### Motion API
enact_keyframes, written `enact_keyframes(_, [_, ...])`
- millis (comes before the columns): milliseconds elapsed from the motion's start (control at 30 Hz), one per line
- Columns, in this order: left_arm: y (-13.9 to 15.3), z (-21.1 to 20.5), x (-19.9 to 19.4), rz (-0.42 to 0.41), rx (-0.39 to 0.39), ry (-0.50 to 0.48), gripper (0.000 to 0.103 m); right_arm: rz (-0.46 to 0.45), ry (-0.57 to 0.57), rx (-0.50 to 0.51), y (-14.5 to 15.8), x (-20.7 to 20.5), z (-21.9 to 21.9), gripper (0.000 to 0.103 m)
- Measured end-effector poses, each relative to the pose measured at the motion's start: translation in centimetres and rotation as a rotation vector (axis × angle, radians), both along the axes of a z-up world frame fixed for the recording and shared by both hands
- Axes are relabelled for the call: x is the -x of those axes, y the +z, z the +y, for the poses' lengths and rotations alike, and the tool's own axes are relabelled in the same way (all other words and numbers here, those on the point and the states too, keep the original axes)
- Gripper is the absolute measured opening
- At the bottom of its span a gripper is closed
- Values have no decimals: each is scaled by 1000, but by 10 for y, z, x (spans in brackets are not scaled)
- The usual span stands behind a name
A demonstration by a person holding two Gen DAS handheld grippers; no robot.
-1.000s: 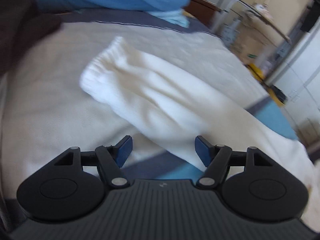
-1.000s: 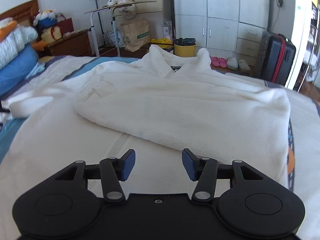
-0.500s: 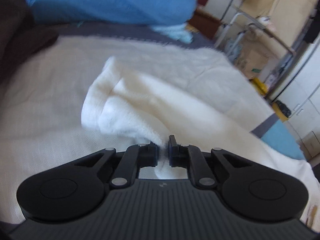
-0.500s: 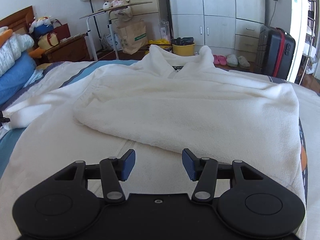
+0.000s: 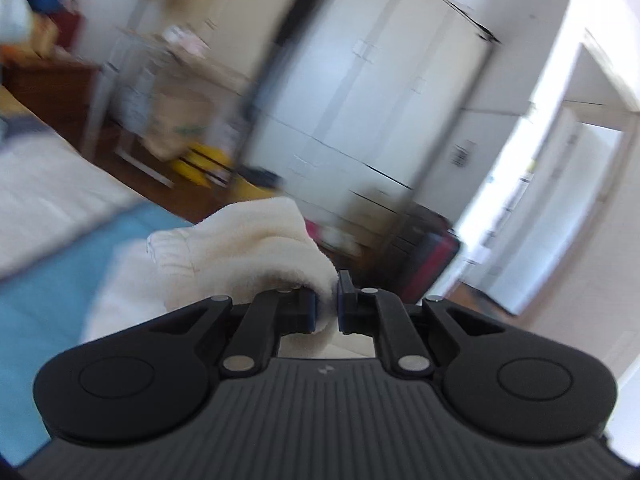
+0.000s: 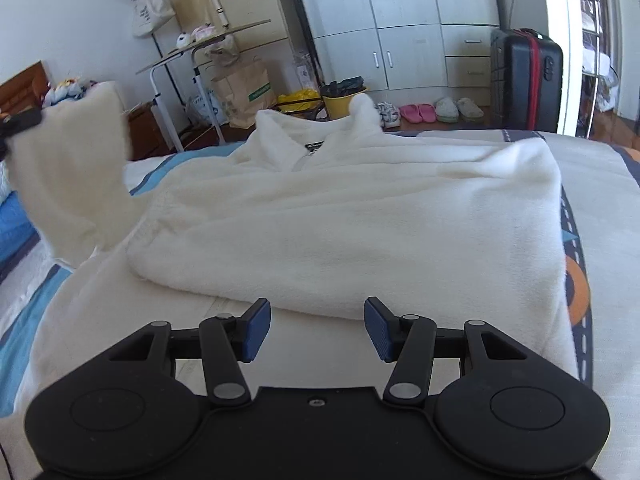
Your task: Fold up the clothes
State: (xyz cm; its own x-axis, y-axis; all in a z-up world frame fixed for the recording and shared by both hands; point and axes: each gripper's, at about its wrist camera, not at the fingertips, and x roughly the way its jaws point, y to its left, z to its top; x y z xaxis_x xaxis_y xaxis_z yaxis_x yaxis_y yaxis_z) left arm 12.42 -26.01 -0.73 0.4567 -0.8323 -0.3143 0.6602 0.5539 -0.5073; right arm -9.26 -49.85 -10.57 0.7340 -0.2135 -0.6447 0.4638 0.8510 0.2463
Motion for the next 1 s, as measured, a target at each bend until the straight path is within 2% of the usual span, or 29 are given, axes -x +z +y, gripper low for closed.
enact_keyframes(67, [-22,-49,16,93,-62,-89,16,-7,-14,-12,-2,6,-7,57])
enact_keyframes(100, [-38,-71,23,153,-119,-124,28,-9,-19,-20,-4,9,-10,57])
enact_keyframes(167, [-64,-94,36,235,-182,-173,42,-13,-34,-41,-9,14,-19,57])
enact_keyframes(233, [-80,-94,49,231,-209,-206,43,-28,-45,-78,-13,16,-27,57])
enact_keyframes(367, [-87,-61,68,105,-267,-171,53,-66,-50,-107,-13,11,-33,58])
enact_keyframes(500, [-89,-17,59,-9,-378,2,67,-118,8,-115,-8,-1,-24,58])
enact_keyframes(567, [-101,3,40,16,-455,95,68,-142,69,-108,-6,-8,-9,58])
enact_keyframes(600, [-107,13,30,31,-490,140,68,-142,102,-83,-5,-14,0,58])
enact_keyframes(667, [-121,32,14,112,-484,193,68,-130,186,9,3,-29,23,58])
enact_keyframes(733, [-128,45,2,182,-467,219,68,-99,273,143,11,-50,50,61])
enact_keyframes(833, [-127,43,-7,196,-480,224,68,-4,396,400,16,-80,93,70])
enact_keyframes(867, [-126,41,-8,187,-484,219,68,42,421,493,13,-90,105,70])
enact_keyframes(900, [-124,40,-8,176,-486,214,68,74,428,532,7,-98,106,70])
enact_keyframes(933, [-124,41,-8,170,-490,213,68,106,434,570,2,-105,108,68])
enact_keyframes(1000, [-129,44,-8,186,-521,220,68,166,441,642,-8,-120,110,35])
